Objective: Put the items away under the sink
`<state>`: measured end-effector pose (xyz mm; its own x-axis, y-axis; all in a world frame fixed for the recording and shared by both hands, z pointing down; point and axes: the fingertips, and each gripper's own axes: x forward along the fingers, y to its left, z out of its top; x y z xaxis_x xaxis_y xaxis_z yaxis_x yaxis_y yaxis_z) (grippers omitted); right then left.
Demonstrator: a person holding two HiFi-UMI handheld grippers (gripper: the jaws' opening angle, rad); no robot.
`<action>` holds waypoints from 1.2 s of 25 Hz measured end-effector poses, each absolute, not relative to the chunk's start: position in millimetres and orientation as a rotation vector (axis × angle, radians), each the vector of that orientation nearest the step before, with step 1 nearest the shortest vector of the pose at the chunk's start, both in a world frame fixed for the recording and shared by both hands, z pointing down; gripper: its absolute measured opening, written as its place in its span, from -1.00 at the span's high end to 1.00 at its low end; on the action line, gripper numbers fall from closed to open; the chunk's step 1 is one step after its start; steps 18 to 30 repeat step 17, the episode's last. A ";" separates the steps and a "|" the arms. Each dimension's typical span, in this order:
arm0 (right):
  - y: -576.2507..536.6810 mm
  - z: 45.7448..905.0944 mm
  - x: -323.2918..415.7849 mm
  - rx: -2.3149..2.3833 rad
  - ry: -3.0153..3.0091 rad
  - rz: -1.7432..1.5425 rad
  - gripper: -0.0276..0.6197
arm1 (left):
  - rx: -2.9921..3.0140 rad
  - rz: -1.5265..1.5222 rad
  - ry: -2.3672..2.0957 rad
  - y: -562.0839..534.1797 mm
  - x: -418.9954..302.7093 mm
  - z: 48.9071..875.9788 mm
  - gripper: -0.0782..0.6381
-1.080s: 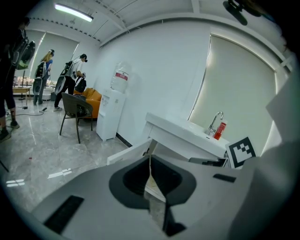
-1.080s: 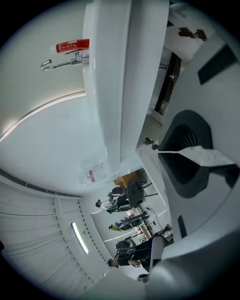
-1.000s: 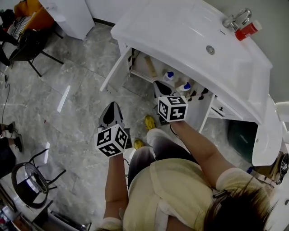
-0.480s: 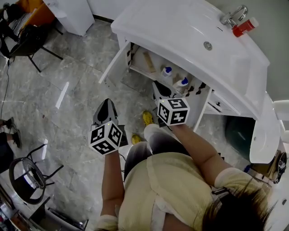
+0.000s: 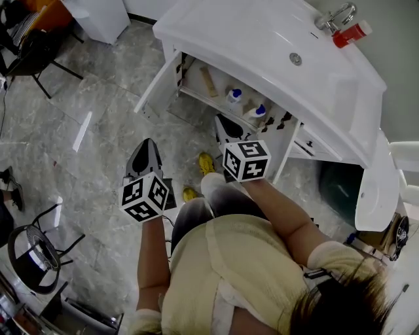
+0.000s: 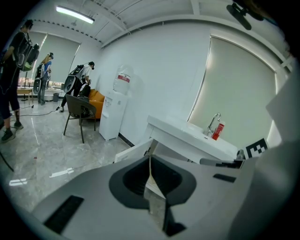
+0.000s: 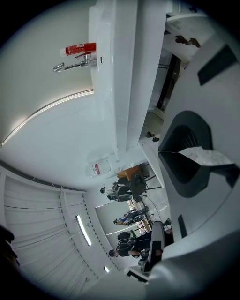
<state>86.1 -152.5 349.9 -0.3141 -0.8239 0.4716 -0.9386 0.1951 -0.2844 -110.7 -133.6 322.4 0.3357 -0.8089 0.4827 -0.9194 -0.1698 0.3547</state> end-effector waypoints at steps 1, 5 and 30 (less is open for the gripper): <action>-152.2 352.1 86.9 1.692 -2.248 0.788 0.83 | 2.010 0.245 -1.507 -133.2 -110.9 323.4 0.66; -151.9 361.7 91.7 1.683 -2.226 0.796 0.82 | 2.003 0.257 -1.498 -132.2 -108.4 328.0 0.66; -154.1 379.6 83.9 1.627 -2.203 0.756 0.83 | 1.991 0.300 -1.481 -132.5 -113.4 343.8 0.66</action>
